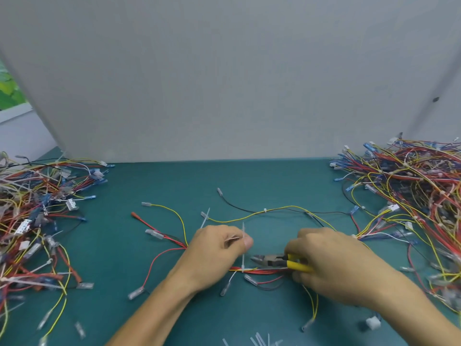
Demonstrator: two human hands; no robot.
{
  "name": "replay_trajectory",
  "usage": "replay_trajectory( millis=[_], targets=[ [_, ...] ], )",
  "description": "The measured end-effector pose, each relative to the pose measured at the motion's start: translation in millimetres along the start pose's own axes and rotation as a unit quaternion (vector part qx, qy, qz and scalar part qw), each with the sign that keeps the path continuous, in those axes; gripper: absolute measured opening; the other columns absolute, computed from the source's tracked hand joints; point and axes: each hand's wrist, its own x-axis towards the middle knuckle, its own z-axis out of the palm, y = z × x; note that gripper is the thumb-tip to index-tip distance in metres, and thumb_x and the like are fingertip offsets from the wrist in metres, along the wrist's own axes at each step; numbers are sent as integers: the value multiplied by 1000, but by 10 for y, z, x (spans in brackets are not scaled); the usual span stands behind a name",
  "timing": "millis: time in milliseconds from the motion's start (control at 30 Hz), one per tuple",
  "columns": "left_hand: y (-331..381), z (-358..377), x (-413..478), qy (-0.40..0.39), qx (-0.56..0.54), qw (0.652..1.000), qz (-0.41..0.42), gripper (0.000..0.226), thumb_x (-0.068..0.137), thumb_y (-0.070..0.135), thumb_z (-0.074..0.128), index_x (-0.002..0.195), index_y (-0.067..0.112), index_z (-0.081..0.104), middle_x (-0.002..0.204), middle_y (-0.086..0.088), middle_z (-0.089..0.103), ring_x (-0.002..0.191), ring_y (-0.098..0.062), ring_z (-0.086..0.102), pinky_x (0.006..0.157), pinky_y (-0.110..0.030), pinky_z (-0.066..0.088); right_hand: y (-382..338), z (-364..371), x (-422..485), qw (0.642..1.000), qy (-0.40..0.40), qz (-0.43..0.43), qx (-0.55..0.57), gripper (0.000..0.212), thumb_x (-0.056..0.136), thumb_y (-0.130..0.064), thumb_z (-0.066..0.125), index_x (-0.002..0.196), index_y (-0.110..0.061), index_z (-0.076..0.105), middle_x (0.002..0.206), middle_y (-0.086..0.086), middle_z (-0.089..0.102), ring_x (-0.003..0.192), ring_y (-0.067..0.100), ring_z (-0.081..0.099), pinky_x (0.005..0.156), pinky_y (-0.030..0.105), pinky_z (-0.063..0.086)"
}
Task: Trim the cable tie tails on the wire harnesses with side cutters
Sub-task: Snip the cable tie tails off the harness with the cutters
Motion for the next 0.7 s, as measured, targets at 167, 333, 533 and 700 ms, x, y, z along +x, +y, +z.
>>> replay_trajectory(
  millis=[167, 333, 533, 700],
  targets=[
    [9, -54, 17, -34, -203, 976, -70, 47, 81, 62, 48, 68, 21, 68, 56, -1, 41, 37, -9, 26, 39, -20, 20, -126, 134, 67, 998, 37, -17, 49, 25, 87, -47, 54, 104, -29, 51, 105, -10, 47, 100, 24, 56, 74, 34, 45],
    [24, -146, -16, -76, -144, 986, -21, 21, 72, 44, 71, 76, 24, 72, 63, 8, 60, 48, -7, 50, 50, -17, 39, -100, 161, 70, 999, 37, -14, 30, 22, 89, -47, 52, 102, -29, 52, 102, -8, 48, 99, 26, 56, 72, 34, 43],
    [6, -160, -52, -59, 22, 995, 74, 9, 77, 15, 78, 79, 23, 74, 77, 15, 67, 63, 6, 55, 59, -7, 35, -127, 107, 39, 1000, 13, -13, 14, 22, 89, -46, 51, 99, -27, 55, 105, -4, 45, 97, 27, 57, 73, 34, 45],
    [-24, -148, -34, -70, 39, 995, 58, 13, 78, 18, 77, 78, 29, 71, 76, 16, 67, 74, -1, 62, 70, -16, 45, -166, 61, 22, 1000, -19, 0, 9, 33, 87, -55, 56, 100, -25, 57, 107, -2, 44, 97, 27, 55, 69, 33, 38]
  ],
)
